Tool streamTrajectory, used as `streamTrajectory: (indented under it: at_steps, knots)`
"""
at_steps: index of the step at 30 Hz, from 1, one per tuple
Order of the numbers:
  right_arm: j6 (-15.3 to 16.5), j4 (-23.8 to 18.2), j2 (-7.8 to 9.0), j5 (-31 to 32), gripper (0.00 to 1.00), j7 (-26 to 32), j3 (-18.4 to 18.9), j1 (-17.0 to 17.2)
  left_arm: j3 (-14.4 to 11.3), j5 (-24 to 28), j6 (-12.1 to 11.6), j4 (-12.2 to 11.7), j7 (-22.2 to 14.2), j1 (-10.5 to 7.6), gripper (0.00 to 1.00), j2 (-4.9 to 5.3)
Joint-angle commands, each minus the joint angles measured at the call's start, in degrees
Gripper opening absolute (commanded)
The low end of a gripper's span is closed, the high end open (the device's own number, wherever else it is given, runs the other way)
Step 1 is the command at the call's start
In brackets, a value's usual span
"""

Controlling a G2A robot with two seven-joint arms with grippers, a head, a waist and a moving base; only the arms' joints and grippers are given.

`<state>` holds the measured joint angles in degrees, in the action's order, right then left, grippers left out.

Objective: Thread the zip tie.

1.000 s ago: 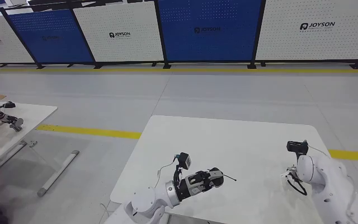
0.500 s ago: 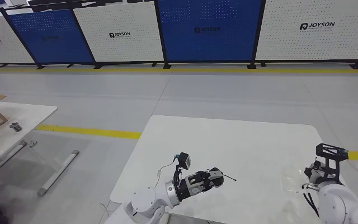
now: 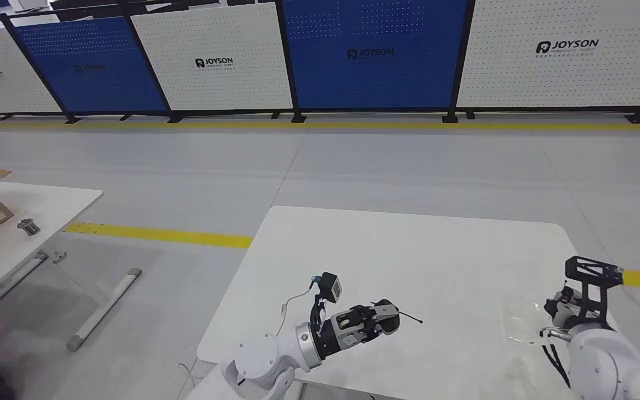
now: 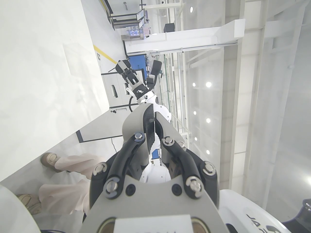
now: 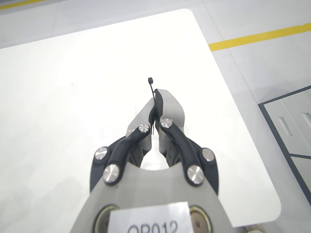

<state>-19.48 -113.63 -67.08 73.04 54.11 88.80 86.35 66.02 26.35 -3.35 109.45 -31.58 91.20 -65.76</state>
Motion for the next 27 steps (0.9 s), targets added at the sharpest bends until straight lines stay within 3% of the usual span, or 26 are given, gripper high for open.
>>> streamTrajectory:
  at_steps: [1, 10, 13, 21, 27]
  knots:
    - [0.0, 0.0, 0.00, 0.0, 0.00, 0.0, 0.0, 0.0, 0.0, 0.0, 0.0, 0.0, 0.0, 0.00, 0.00, 0.00]
    - [0.7, 0.6, -0.07, -1.0, 0.00, -0.7, 0.0, 0.2, 0.0, 0.0, 0.0, 0.0, 0.0, 0.00, 0.00, 0.00]
    - [1.6, 2.0, -0.03, -0.5, 0.00, 2.2, 0.1, -0.6, 0.0, 0.0, 0.0, 0.0, 0.0, 0.00, 0.00, 0.00]
    - [3.0, 11.4, -0.23, 2.9, 0.00, 17.7, -4.5, -11.9, 0.0, 0.0, 0.0, 0.0, 0.0, 0.00, 0.00, 0.00]
    - [1.8, 20.0, -1.08, 5.1, 0.00, 21.8, -9.7, -18.4, 0.0, 0.0, 0.0, 0.0, 0.0, 0.00, 0.00, 0.00]
